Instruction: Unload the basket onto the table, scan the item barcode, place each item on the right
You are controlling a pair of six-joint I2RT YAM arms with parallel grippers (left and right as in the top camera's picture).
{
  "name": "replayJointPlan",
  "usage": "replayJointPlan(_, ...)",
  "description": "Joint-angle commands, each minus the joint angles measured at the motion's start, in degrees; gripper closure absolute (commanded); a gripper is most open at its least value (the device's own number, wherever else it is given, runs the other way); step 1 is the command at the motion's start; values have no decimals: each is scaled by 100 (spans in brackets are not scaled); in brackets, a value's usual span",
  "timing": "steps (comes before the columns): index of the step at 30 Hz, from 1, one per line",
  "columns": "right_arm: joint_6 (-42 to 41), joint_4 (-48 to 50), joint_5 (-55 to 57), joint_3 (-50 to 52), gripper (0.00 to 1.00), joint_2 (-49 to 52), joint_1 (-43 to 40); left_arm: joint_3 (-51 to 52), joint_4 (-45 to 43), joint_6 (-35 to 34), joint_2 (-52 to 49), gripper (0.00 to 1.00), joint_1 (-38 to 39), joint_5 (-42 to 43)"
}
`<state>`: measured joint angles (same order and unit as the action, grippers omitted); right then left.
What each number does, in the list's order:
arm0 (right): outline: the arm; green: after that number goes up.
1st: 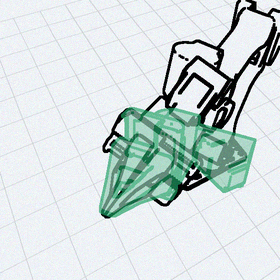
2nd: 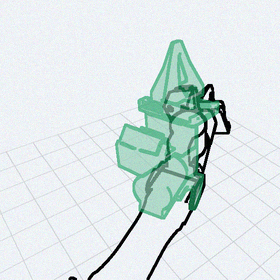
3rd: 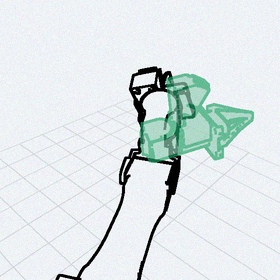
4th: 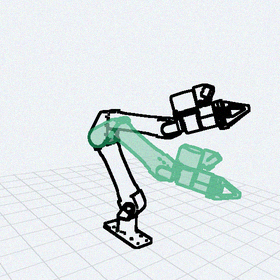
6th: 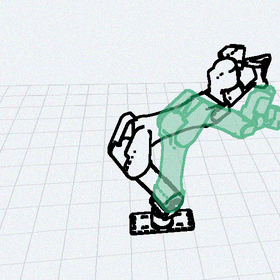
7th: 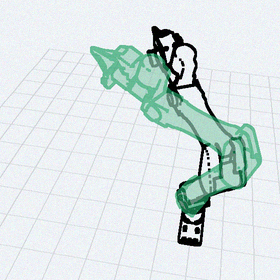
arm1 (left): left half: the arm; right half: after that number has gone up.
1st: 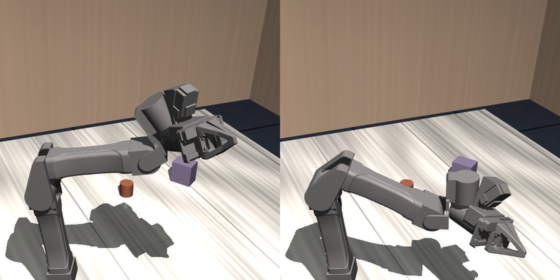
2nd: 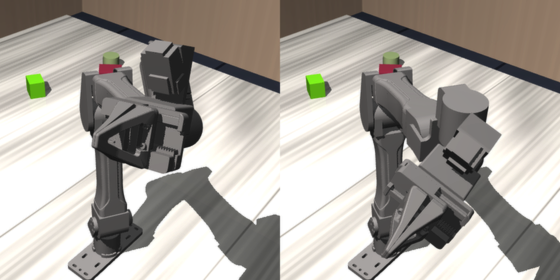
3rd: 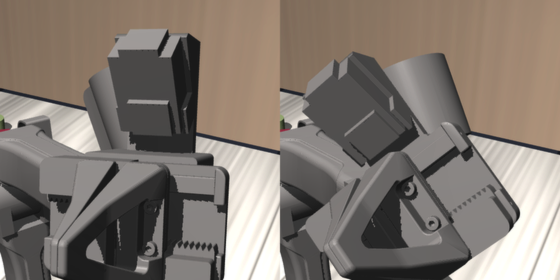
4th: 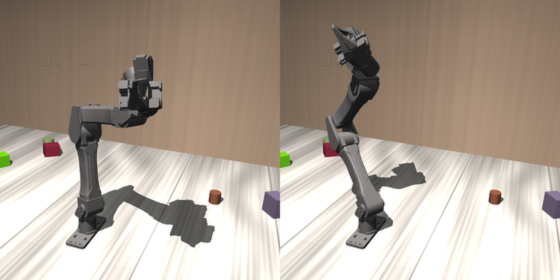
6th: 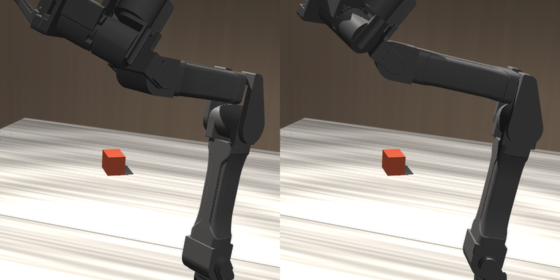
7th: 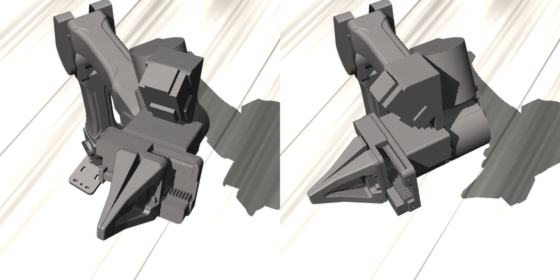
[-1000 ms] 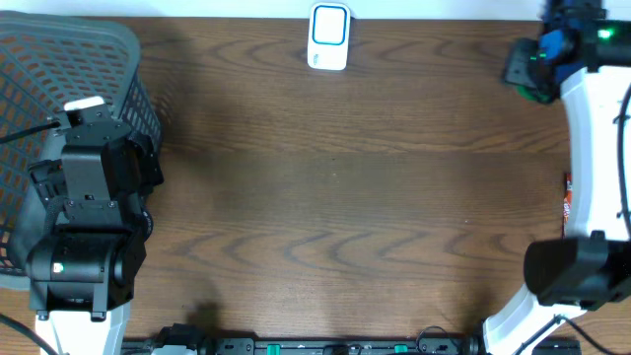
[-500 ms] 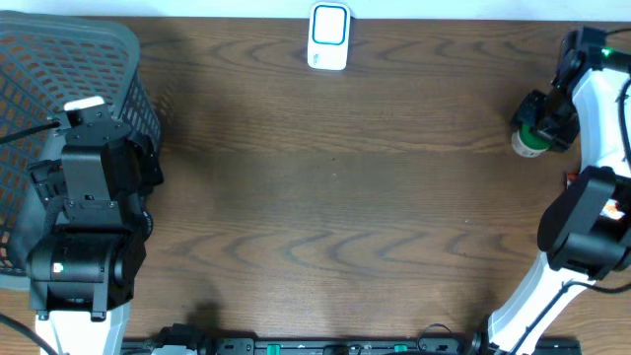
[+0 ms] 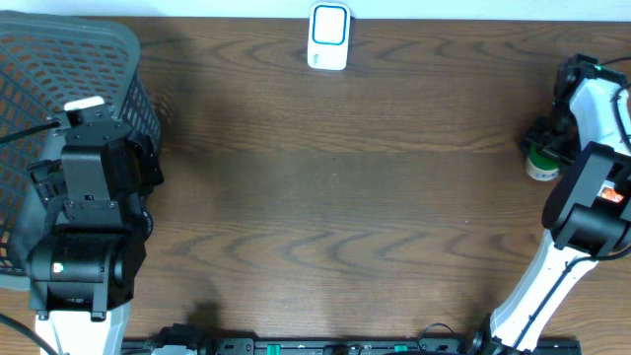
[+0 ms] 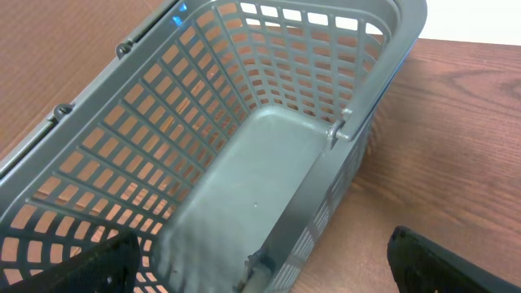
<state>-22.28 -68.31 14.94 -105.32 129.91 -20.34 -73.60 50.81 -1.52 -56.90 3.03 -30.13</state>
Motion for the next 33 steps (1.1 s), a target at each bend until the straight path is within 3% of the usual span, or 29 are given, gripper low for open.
replayJointPlan(1, -105, 98, 737, -9, 38, 31, -328, 31, -4, -31, -2, 4, -33, -48)
replayJointPlan(4, -107, 175, 717, -9, 32, 31, -549, 31, -4, -31, 0, 4, -33, -48)
replayJointPlan(7, -42, 273, 72, -11, 1, 28, -835, 31, -4, -28, 0, 4, -33, -48)
replayJointPlan(13, 144, 212, -1250, -240, 1, -26, -1082, 31, -4, -28, 0, 4, -33, -48)
replayJointPlan(18, 160, -173, -1764, -1222, 1, -442, -1161, 31, -4, -28, -2, 4, -33, -48)
replayJointPlan(23, 9, -481, -2000, -2634, 1, -1252, -1161, 31, -4, -28, -2, 4, -33, -48)
replayJointPlan(27, -192, -417, -3010, -3442, 1, -2079, -1132, 31, -4, -28, -2, 4, -33, -48)
replayJointPlan(33, -352, -17, -4140, -3648, 1, -3237, -855, 31, -4, -31, -2, 4, -33, -48)
